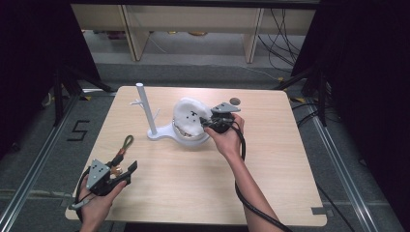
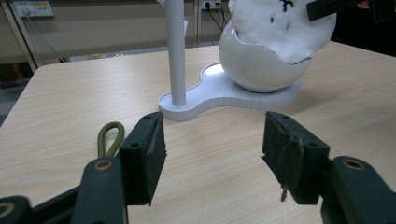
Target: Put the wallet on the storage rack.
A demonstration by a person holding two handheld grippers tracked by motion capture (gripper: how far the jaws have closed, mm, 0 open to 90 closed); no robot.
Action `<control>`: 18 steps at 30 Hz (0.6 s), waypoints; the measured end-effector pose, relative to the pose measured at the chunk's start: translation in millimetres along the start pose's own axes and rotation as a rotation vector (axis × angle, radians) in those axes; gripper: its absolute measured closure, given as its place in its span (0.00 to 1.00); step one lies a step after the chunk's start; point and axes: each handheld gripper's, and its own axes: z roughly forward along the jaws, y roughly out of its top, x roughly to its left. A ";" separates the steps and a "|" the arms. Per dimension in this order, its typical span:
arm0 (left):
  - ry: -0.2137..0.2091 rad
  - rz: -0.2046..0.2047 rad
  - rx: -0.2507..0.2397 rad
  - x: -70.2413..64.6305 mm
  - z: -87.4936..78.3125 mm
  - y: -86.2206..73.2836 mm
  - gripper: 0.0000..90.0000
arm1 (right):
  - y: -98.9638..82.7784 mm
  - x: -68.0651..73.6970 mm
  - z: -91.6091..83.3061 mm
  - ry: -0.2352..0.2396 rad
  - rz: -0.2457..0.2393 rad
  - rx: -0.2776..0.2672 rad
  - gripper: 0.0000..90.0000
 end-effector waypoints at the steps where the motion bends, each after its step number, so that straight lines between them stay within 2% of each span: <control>1: 0.000 0.001 0.000 0.0 0.0 0.0 0.43 | -0.1 0.6 0.3 0.003 0.005 -0.004 0.51; 3: -0.001 0.002 0.001 -0.1 0.2 0.0 0.43 | 1.0 -0.9 -1.2 0.014 0.019 -0.006 0.47; 6: -0.010 0.002 -0.009 -0.8 1.5 -0.5 0.43 | 1.5 -3.4 -3.0 -0.001 0.004 -0.007 0.45; 9: -0.006 0.003 0.001 -1.9 1.0 -0.4 0.43 | 2.0 -4.1 -5.6 0.011 0.036 -0.007 0.42; 10: -0.005 0.003 0.000 -1.9 1.4 -0.5 0.43 | 2.6 -6.1 -7.3 0.006 0.023 -0.010 0.41; 12: -0.005 0.002 -0.004 -1.6 2.1 -0.8 0.43 | 3.0 -7.6 -9.0 0.004 0.036 -0.021 0.40; 13: -0.005 -0.001 0.003 -2.0 1.6 -1.0 0.43 | 2.6 -6.1 -9.8 0.006 0.066 -0.038 0.38; 18: -0.016 0.003 -0.004 -2.8 3.4 -2.3 0.43 | 2.1 -7.0 -11.8 0.032 0.071 -0.047 0.35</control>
